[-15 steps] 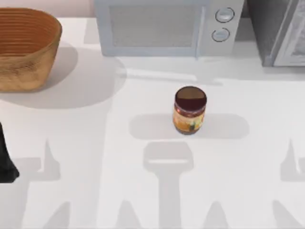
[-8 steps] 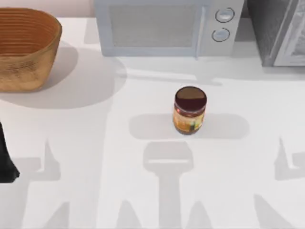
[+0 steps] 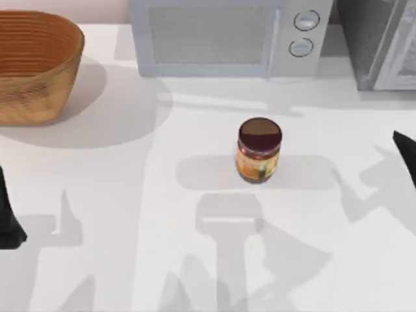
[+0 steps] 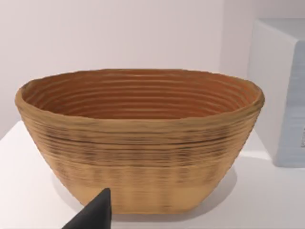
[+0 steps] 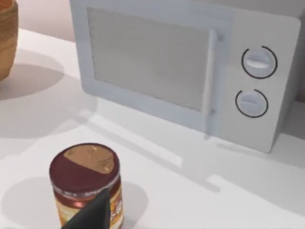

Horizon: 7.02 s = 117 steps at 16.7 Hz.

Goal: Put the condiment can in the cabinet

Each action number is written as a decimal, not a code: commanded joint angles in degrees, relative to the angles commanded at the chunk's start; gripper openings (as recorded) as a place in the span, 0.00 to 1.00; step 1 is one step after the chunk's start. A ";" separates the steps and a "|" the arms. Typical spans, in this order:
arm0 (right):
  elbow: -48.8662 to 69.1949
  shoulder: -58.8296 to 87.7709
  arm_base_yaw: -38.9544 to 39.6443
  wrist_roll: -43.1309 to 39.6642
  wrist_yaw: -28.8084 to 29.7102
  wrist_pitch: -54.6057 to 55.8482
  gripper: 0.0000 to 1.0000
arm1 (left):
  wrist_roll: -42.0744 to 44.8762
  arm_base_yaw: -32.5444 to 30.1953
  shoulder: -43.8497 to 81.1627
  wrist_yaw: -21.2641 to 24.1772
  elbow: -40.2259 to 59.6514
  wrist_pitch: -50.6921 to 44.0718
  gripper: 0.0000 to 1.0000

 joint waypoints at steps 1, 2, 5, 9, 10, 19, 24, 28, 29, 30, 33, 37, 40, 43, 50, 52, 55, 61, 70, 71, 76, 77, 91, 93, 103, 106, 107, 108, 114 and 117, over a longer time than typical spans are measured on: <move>2.59 5.78 0.26 -1.15 -3.44 1.65 1.00 | 0.00 0.00 0.00 0.00 0.00 0.00 1.00; 5.26 11.67 0.55 -2.40 -6.92 3.36 1.00 | 0.00 0.00 0.00 0.00 0.00 0.00 1.00; 13.58 29.71 1.48 -6.63 -17.47 8.66 1.00 | 0.00 0.00 0.00 0.00 0.00 0.00 1.00; 24.59 53.00 2.77 -13.15 -30.67 15.68 1.00 | 0.00 0.00 0.00 0.00 0.00 0.00 1.00; 27.15 58.38 3.08 -14.86 -33.64 17.33 1.00 | 0.00 0.00 0.00 0.00 0.00 0.00 1.00; 41.99 89.38 4.65 -26.87 -50.78 26.98 1.00 | 0.00 0.00 0.00 0.00 0.00 0.00 1.00; 42.38 90.18 4.67 -27.26 -51.28 27.24 1.00 | 0.00 0.00 0.00 0.00 0.00 0.00 1.00; 42.66 90.65 5.16 -25.34 -50.77 29.30 1.00 | 0.00 0.00 0.00 0.00 0.00 0.00 1.00; 42.95 91.13 5.79 -23.88 -50.27 30.97 1.00 | 0.00 0.00 0.00 0.00 0.00 0.00 1.00; 43.26 91.70 6.57 -22.16 -49.59 32.91 1.00 | 0.00 0.00 0.00 0.00 0.00 0.00 1.00; 44.04 93.53 9.61 -16.61 -46.78 39.31 1.00 | 0.00 0.00 0.00 0.00 0.00 0.00 1.00; 44.52 94.92 12.79 -11.85 -43.83 44.81 1.00 | 0.00 0.00 0.00 0.00 0.00 0.00 1.00; 44.53 94.95 12.89 -11.71 -43.73 44.96 1.00 | 0.00 0.00 0.00 0.00 0.00 0.00 1.00; 44.53 94.95 12.89 -11.71 -43.73 44.96 0.85 | 0.00 0.00 0.00 0.00 0.00 0.00 1.00; 44.53 94.95 12.89 -11.71 -43.73 44.96 0.32 | 0.00 0.00 0.00 0.00 0.00 0.00 1.00; 44.53 94.95 12.89 -11.71 -43.73 44.96 0.17 | 0.00 0.00 0.00 0.00 0.00 0.00 1.00; 44.53 94.95 12.89 -11.71 -43.73 44.96 0.00 | 0.00 0.00 0.00 0.00 0.00 0.00 1.00; 44.53 94.95 12.89 -11.71 -43.73 44.96 0.00 | 0.00 0.00 0.00 0.00 0.00 0.00 1.00; 45.76 82.97 12.48 -11.53 -43.69 32.55 0.00 | 0.00 0.00 0.00 0.00 0.00 0.00 1.00; 45.97 80.12 12.59 -11.46 -43.80 29.20 0.00 | 0.00 0.00 0.00 0.00 0.00 0.00 1.00; 46.79 70.28 12.75 -11.15 -44.06 18.53 0.00 | 0.00 0.00 0.00 0.00 0.00 0.00 1.00; 46.84 69.95 12.72 -11.13 -44.06 18.19 0.00 | 0.00 0.00 0.00 0.00 0.00 0.00 1.00; 30.03 39.29 9.89 -5.94 -26.94 10.65 0.00 | 0.00 0.00 0.00 0.00 0.00 0.00 1.00; 23.90 28.26 8.25 -3.81 -20.09 7.74 0.00 | 0.00 0.00 0.00 0.00 0.00 0.00 1.00; -8.58 -27.58 -0.20 4.75 16.39 -7.62 0.00 | 0.00 0.00 0.00 0.00 0.00 0.00 1.00; -15.56 -38.80 -1.43 5.42 23.80 -10.86 0.00 | 0.00 0.00 0.00 0.00 0.00 0.00 1.00; -17.25 -41.40 -1.65 5.49 25.55 -11.63 0.00 | 0.00 0.00 0.00 0.00 0.00 0.00 1.00; -18.58 -43.39 -1.80 5.50 26.90 -12.24 0.00 | 0.00 0.00 0.00 0.00 0.00 0.00 1.00; -20.17 -45.72 -1.94 5.47 28.48 -12.96 0.00 | 0.00 0.00 0.00 0.00 0.00 0.00 1.00; -19.51 -44.94 -1.61 5.57 28.36 -13.07 0.00 | 0.00 0.00 0.00 0.00 0.00 0.00 1.00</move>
